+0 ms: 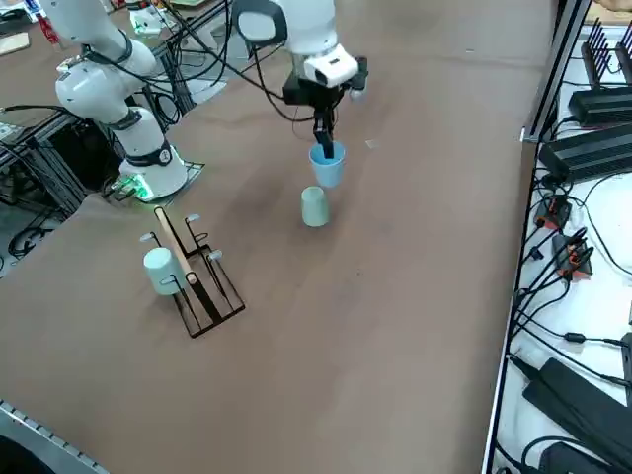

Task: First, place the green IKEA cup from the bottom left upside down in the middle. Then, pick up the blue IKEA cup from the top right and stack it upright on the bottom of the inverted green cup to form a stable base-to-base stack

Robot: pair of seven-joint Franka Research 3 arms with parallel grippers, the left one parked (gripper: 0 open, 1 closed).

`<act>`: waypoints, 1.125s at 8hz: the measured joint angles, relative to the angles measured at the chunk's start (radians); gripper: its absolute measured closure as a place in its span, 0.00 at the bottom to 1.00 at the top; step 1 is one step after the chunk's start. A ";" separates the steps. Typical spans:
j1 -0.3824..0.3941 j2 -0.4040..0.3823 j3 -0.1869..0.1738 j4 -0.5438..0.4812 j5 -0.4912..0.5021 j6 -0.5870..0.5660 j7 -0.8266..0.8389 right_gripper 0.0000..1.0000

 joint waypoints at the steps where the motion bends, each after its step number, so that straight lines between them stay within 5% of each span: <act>1: 0.000 -0.001 0.019 -0.037 -0.019 0.032 0.041 0.97; 9: -0.012 -0.068 0.028 -0.179 -0.030 0.118 0.062 0.97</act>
